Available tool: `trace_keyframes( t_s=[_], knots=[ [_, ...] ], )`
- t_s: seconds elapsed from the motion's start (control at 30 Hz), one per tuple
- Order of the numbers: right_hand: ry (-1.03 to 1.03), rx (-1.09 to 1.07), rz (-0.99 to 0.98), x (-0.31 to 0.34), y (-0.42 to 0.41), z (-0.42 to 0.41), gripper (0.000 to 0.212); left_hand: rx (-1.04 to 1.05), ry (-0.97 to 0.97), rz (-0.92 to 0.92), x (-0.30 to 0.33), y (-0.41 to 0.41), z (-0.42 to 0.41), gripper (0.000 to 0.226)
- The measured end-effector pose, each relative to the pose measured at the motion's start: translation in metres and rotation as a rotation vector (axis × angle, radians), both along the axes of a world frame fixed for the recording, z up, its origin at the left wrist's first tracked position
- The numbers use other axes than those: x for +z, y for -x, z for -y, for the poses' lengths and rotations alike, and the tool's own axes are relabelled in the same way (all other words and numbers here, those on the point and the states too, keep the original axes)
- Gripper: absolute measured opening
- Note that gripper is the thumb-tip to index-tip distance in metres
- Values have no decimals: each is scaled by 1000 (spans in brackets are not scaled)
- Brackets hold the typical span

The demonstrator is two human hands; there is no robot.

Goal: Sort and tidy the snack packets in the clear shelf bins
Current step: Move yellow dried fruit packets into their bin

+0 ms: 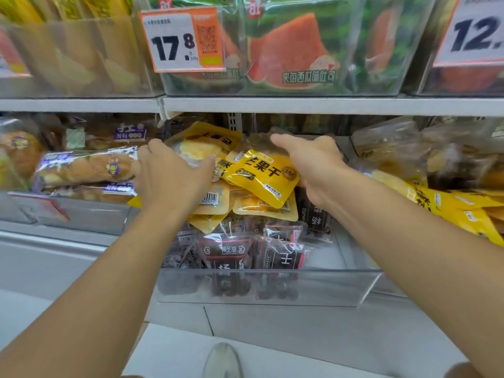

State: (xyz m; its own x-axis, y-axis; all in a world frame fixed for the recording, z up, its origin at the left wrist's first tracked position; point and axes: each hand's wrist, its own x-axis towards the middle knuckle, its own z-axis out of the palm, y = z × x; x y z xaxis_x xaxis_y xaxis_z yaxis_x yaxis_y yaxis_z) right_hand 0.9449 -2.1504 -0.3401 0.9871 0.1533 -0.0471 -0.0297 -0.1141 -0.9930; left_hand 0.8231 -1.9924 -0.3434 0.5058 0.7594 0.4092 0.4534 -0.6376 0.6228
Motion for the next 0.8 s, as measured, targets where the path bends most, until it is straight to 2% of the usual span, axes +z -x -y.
trace_keyframes(
  t_s=[0.07,0.13,0.2,0.23,0.27,0.33,0.37,0.47,0.6,0.7,0.73,0.8],
  knots=[
    [181,106,81,16,29,7,116,-37,-94,-79,-2,-1,4,92],
    [456,243,179,18,39,12,117,-99,-190,-155,-1,0,12,91],
    [696,340,266,17,34,10,93,-255,-271,-218,5,4,21,89],
    [778,343,315,15,30,8,76,-353,-315,-288,8,7,26,94],
    [850,317,369,13,24,8,68,-423,-365,-396,9,9,31,102],
    [969,240,455,9,15,10,73,-439,-467,-621,7,9,33,116],
    [1025,206,487,7,12,11,77,-416,-495,-667,5,7,32,117],
    [1105,183,554,5,3,15,79,-377,-542,-624,5,-1,34,100],
    [1071,285,646,10,2,26,55,-407,-582,-558,6,-9,40,90],
    [1023,313,862,31,17,60,38,-474,-601,-501,8,-13,46,91],
    [1012,321,929,38,19,73,38,-518,-594,-490,8,-16,48,91],
    [1132,370,878,49,20,104,60,-631,-582,-515,7,-24,56,85]
  ],
)
